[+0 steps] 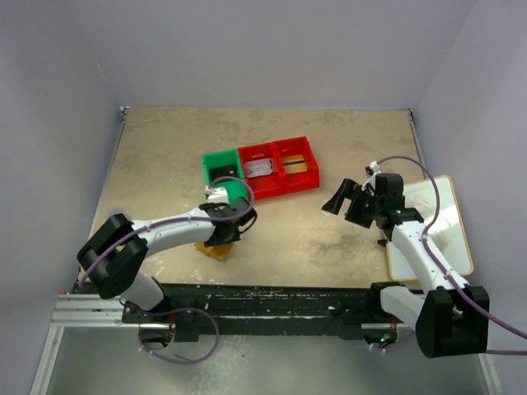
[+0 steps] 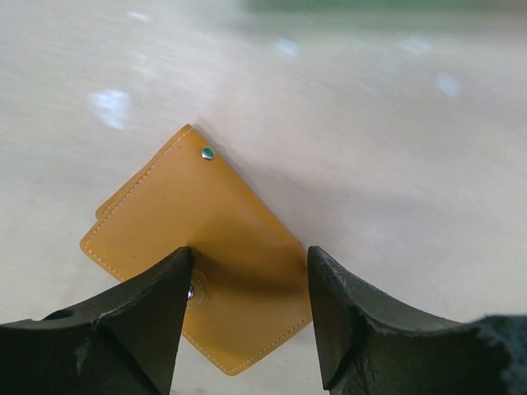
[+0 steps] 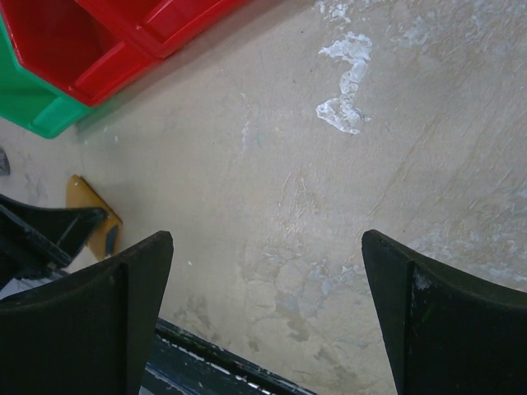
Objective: Take the credit cards out of the card holder
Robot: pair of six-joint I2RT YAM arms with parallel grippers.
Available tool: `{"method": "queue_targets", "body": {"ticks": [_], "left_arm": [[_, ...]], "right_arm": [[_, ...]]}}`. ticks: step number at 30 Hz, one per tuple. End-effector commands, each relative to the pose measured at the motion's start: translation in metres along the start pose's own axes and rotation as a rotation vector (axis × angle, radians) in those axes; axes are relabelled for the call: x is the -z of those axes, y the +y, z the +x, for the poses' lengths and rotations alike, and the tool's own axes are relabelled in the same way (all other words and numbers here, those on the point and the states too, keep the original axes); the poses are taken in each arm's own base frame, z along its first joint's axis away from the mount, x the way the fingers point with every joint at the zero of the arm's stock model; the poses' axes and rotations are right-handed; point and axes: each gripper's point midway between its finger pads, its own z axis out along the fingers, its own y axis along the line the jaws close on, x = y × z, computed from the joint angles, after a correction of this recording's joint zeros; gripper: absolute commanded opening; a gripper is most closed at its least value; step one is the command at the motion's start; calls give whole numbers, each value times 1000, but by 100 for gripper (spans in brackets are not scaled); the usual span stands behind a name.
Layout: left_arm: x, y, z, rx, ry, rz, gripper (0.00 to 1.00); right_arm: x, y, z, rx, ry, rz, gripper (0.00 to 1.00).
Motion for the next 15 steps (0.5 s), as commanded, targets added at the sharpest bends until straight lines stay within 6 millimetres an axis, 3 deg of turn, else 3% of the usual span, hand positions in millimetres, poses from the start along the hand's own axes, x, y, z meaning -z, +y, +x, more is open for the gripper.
{"method": "queue_targets", "body": {"ticks": [1, 5, 8, 11, 15], "left_arm": [[39, -114, 37, 1, 108, 362, 54], [66, -178, 49, -196, 66, 489, 56], [84, -210, 46, -303, -19, 518, 61], [102, -214, 22, -311, -116, 530, 79], [118, -186, -7, -298, -246, 529, 90]], "right_arm": [[-2, 7, 6, -19, 5, -56, 100], [-6, 0, 14, -36, 20, -35, 100], [-4, -5, 16, -46, 14, -12, 100], [-3, -6, 19, -49, 7, -11, 100], [-1, 3, 22, -32, -7, -83, 100]]}}
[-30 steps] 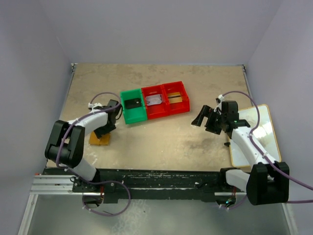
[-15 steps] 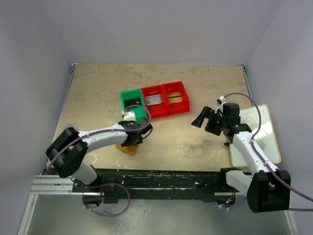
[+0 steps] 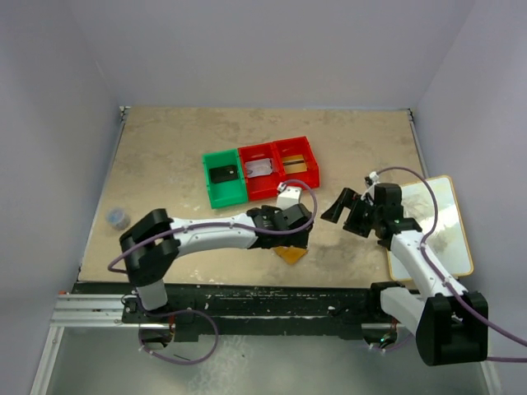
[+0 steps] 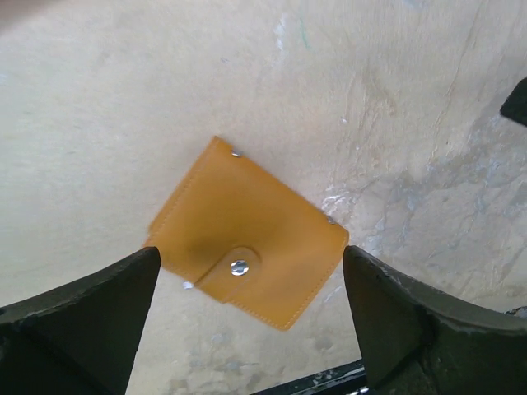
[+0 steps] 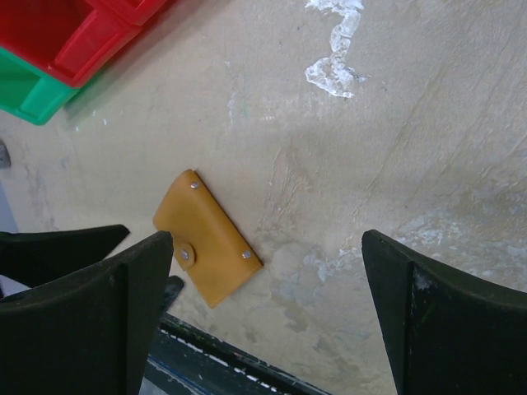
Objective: Take the credit cards out of the card holder
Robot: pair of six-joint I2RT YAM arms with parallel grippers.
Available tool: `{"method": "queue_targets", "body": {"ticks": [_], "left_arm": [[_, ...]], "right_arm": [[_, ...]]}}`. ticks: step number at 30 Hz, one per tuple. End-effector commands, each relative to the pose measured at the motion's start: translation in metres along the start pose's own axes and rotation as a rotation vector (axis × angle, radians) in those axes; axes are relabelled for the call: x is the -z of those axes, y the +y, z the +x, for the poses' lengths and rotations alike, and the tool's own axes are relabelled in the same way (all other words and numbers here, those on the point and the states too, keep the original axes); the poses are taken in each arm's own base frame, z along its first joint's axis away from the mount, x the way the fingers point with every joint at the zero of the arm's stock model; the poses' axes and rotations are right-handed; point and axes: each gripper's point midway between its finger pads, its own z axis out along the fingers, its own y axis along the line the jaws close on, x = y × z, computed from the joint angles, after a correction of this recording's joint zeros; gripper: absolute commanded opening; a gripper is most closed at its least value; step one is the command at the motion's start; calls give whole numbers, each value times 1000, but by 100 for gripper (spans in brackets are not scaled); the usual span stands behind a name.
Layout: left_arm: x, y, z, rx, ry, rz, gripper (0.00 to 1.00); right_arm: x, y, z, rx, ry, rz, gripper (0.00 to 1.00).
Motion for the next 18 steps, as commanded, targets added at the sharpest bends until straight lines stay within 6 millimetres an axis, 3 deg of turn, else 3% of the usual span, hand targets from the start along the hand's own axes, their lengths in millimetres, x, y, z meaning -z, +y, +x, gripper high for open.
{"method": "queue_targets", "body": {"ticks": [1, 5, 8, 15, 18], "left_arm": [[43, 24, -48, -30, -198, 4, 90], [49, 37, -31, -126, -180, 53, 84], [45, 34, -17, -199, -134, 107, 78], [36, 11, -11, -340, -99, 199, 65], [32, 0, -3, -400, -43, 236, 60]], "right_arm": [[3, 18, -4, 30, -43, -106, 99], [-1, 32, 4, 50, -19, -223, 89], [-10, 37, 15, 65, 35, -253, 80], [-29, 32, 42, 74, 127, -209, 61], [-28, 36, 47, 62, 124, -253, 59]]}}
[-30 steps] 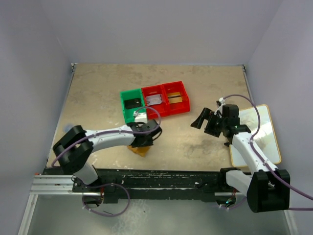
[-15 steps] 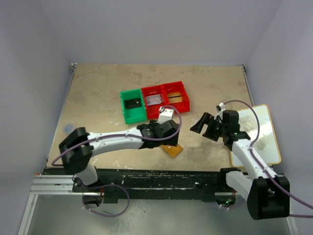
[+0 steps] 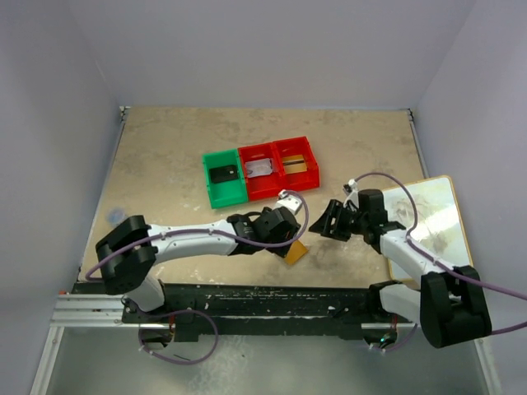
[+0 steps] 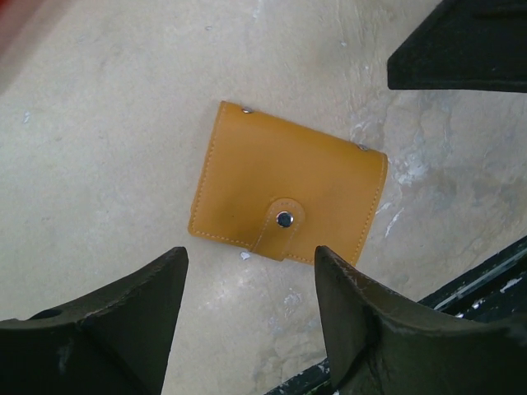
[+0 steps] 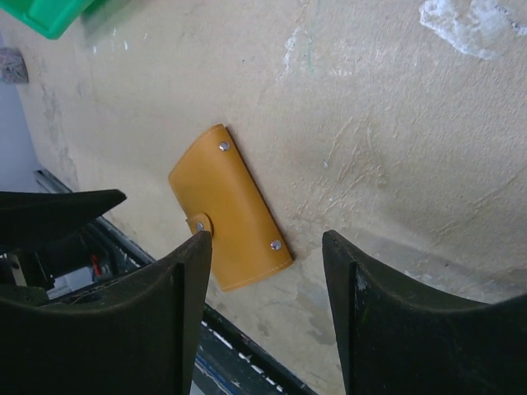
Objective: Take the credit cards out of the card holder
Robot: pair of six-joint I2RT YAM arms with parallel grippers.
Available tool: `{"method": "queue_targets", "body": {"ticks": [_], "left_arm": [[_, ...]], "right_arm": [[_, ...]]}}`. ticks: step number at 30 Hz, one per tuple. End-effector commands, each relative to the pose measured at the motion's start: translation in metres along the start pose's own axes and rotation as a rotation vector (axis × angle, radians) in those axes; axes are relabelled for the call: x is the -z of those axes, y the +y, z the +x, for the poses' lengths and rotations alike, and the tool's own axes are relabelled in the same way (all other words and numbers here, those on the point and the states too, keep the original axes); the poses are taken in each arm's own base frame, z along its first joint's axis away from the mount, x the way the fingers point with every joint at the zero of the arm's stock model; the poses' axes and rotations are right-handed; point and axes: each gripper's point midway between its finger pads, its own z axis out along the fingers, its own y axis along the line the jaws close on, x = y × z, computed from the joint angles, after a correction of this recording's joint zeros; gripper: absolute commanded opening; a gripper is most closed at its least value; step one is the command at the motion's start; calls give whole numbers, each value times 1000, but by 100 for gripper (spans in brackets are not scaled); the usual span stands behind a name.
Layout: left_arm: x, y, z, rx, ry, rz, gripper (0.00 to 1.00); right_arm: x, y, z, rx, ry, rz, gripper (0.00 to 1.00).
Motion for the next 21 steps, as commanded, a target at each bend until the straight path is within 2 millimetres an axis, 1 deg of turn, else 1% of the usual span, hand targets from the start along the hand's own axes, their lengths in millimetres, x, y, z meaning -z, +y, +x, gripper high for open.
{"method": "queue_targets", "body": {"ticks": [1, 4, 7, 11, 13, 15, 17, 21], "left_arm": [[-4, -31, -12, -115, 12, 131, 59], [-13, -37, 1, -156, 54, 157, 58], [-21, -36, 9, -194, 81, 135, 56], [-27, -34, 12, -221, 93, 115, 55], [-31, -30, 16, -241, 106, 96, 53], [-36, -24, 19, -263, 118, 60, 50], [-39, -21, 19, -278, 122, 44, 46], [-42, -25, 20, -283, 122, 57, 43]], "right_arm": [[-1, 15, 2, 7, -19, -100, 59], [-2, 16, 10, 5, 4, -124, 58], [-6, 13, 18, 11, 45, -123, 59], [-12, 9, 23, 20, 83, -117, 58], [-15, 9, 23, 24, 90, -124, 57], [-18, 8, 24, 15, 98, -125, 58], [-20, 11, 24, 17, 104, -138, 59], [-25, 19, 24, 46, 119, -157, 60]]}}
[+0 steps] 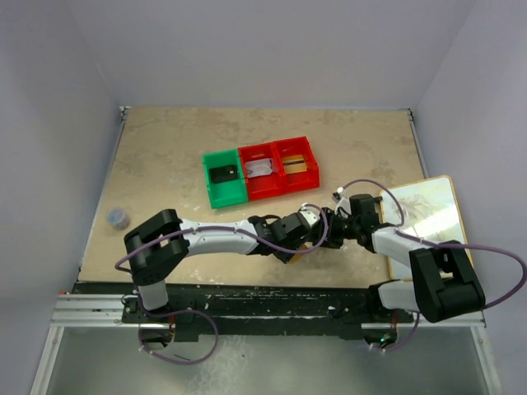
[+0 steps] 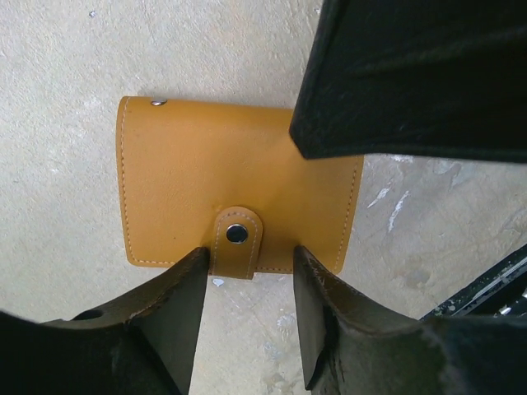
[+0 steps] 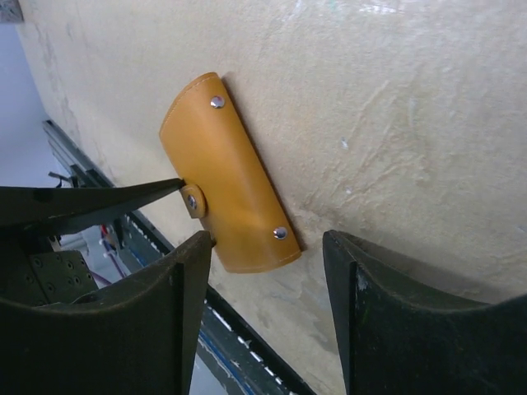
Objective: Take the credit cards out of the card holder
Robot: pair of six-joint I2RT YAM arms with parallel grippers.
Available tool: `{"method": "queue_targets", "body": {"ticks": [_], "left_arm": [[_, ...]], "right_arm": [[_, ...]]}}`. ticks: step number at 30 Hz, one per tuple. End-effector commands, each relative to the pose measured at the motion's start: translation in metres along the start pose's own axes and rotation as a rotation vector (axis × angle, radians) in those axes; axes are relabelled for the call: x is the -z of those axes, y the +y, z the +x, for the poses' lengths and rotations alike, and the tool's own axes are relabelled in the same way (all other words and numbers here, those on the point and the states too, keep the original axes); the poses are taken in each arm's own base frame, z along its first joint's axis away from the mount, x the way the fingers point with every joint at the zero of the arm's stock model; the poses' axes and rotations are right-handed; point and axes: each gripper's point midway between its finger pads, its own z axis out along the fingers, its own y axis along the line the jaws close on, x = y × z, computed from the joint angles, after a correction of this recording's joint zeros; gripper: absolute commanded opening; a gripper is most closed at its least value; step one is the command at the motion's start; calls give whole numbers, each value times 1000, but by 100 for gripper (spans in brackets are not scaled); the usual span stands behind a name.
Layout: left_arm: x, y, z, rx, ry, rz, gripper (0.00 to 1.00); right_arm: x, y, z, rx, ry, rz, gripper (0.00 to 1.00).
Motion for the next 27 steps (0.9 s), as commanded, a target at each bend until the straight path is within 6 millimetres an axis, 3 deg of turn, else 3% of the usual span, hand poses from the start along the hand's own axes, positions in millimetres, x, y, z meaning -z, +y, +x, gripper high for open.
{"method": "queue_targets", "body": {"ticks": [1, 7, 11, 16, 19, 26, 27], "left_arm": [[-4, 0, -10, -39, -24, -9, 41], [-11, 10, 6, -39, -18, -68, 25], [-9, 16, 15, -18, -44, -102, 14], [2, 11, 8, 15, -107, -88, 0], [10, 4, -1, 19, -151, -78, 0], [35, 8, -18, 55, -257, -124, 0], [38, 10, -19, 81, -277, -128, 7]], "right_arm": [[-6, 22, -12, 87, -7, -67, 61], [-24, 0, -2, 77, 53, 56, 61], [-37, -11, 7, 76, 91, 118, 49], [-43, -25, 13, 15, 77, 185, 40], [-43, -30, 13, -26, 49, 212, 34], [-39, -29, 8, -51, -1, 220, 35], [-37, -25, 5, -41, -15, 207, 37]]}}
